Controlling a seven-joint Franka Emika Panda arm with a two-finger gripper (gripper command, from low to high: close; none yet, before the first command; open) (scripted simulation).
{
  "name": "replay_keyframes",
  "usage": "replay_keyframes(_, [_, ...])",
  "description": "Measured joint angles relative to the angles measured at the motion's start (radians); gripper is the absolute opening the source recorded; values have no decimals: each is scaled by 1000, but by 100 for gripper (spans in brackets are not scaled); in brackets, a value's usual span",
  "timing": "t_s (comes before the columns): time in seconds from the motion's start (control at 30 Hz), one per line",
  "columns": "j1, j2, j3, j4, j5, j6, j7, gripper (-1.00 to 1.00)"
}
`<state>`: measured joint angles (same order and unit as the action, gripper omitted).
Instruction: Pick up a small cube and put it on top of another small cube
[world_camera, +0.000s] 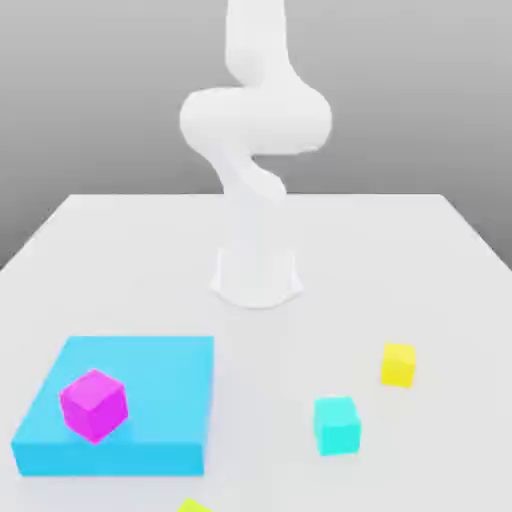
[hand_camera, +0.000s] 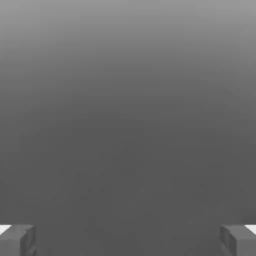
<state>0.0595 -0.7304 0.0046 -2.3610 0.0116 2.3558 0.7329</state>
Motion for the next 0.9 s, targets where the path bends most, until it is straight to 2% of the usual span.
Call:
replay_keyframes(0.3, [246, 304, 40, -251, 44, 235, -285, 0])
replay_keyframes(0.47, [368, 489, 95, -396, 62, 376, -448, 0])
replay_keyframes(0.6, [458, 670, 160, -523, 21, 510, -555, 0])
replay_keyframes(0.67, [478, 751, 156, -537, -32, 573, -543, 0])
replay_keyframes(0.77, [528, 862, 88, -524, -104, 661, -499, 0])
replay_keyframes(0.87, [593, 971, 19, -504, -124, 750, -482, 0])
replay_keyframes(0.9, [605, 995, 6, -499, -127, 769, -480, -100])
